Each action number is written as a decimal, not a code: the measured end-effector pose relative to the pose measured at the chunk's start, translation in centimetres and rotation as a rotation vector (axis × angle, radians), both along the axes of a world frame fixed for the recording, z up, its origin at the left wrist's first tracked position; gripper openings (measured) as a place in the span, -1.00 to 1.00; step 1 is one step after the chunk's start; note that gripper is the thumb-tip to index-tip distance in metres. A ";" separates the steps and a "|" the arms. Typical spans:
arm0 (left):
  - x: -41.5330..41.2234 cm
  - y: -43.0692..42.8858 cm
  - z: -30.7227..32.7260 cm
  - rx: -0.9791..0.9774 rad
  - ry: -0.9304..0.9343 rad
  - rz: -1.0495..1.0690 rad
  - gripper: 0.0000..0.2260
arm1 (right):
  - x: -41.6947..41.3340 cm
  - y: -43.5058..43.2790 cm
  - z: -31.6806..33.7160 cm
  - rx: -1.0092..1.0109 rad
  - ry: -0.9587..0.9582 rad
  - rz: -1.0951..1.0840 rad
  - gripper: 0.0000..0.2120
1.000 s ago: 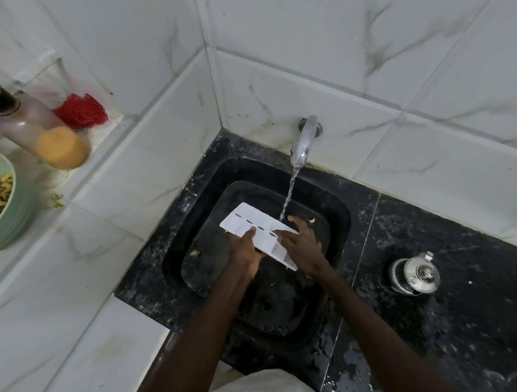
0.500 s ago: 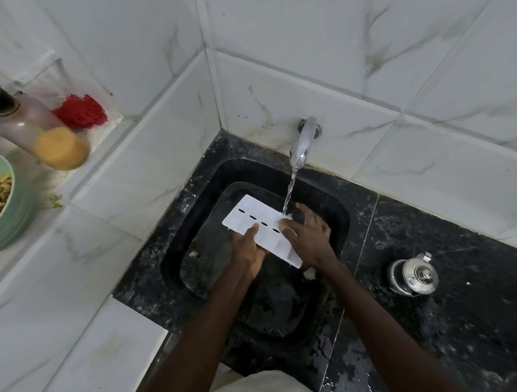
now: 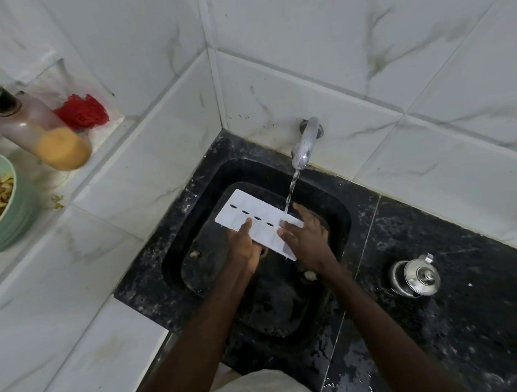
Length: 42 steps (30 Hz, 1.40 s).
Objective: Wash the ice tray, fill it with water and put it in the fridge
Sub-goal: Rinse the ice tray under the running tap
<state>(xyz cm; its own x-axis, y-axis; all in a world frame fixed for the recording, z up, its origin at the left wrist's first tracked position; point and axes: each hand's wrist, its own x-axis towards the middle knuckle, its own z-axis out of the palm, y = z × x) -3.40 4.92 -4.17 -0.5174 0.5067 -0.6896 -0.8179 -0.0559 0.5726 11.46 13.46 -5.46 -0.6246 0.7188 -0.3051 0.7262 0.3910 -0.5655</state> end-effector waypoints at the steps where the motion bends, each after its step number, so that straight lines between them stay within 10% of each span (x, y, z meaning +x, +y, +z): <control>1: -0.3 0.0 0.0 0.009 0.013 0.013 -0.62 | 0.0 -0.2 -0.1 0.011 -0.004 0.026 -0.56; 42: -1.2 -1.5 -0.3 0.007 0.023 0.005 -0.58 | 0.4 -1.3 0.3 -0.053 -0.008 -0.066 -0.46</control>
<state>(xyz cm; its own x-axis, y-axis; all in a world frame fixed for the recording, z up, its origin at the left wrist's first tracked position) -4.59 3.39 -4.51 -0.5355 0.5087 -0.6742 -0.8044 -0.0641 0.5906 11.84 12.18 -5.12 -0.5741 0.7409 -0.3486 0.7537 0.3118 -0.5785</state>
